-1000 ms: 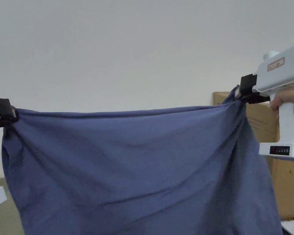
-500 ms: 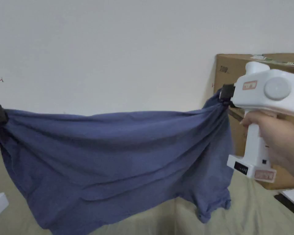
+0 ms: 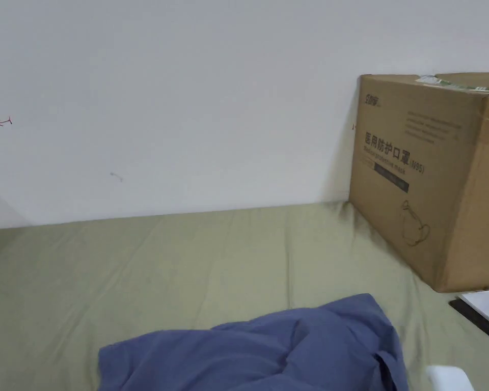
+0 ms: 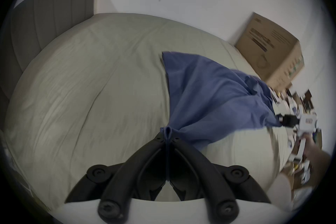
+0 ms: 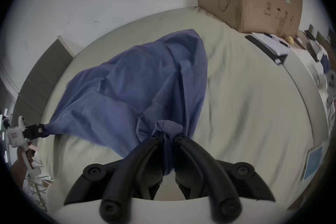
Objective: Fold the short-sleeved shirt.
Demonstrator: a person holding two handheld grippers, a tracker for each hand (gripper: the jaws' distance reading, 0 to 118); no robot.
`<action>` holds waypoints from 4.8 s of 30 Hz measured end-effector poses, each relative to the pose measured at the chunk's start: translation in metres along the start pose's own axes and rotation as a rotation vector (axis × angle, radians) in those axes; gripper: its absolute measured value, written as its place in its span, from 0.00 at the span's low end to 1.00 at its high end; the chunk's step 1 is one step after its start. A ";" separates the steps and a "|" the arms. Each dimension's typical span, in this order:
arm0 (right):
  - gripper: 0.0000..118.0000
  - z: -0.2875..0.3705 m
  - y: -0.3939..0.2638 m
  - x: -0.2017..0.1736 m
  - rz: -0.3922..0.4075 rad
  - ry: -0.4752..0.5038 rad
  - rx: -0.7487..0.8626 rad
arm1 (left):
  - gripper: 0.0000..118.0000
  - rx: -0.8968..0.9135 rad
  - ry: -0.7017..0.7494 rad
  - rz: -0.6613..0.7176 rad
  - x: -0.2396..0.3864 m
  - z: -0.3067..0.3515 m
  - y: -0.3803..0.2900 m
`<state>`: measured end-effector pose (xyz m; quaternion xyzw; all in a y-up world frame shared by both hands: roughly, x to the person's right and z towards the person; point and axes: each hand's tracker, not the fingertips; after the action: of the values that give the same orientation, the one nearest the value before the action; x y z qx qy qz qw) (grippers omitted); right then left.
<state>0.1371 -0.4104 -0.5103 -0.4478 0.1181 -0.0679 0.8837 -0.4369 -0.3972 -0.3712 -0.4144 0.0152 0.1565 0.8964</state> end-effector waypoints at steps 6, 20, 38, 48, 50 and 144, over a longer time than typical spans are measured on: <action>0.09 0.093 -0.051 0.013 0.053 0.034 -0.013 | 0.00 0.005 -0.012 0.006 -0.009 0.096 -0.056; 0.56 0.064 -0.084 0.024 -0.078 -0.051 -0.179 | 0.32 -0.161 0.061 -0.011 -0.009 0.050 -0.059; 0.00 0.196 -0.063 -0.125 0.147 0.198 0.536 | 0.00 0.409 -0.102 -0.171 0.089 0.176 -0.067; 0.00 0.168 -0.048 -0.123 0.225 0.203 0.471 | 0.00 0.023 -0.182 -0.008 0.047 0.038 0.125; 0.00 0.153 -0.045 -0.120 0.220 0.202 0.426 | 0.02 -0.114 -0.181 -0.003 0.037 -0.017 0.156; 0.01 0.215 0.256 -0.056 0.099 -0.109 0.420 | 0.01 0.318 0.047 -0.172 0.099 0.141 0.241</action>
<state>0.1446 -0.0795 -0.5858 -0.2507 0.0751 -0.0234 0.9649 -0.4277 -0.1187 -0.4723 -0.2708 0.0250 0.0653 0.9601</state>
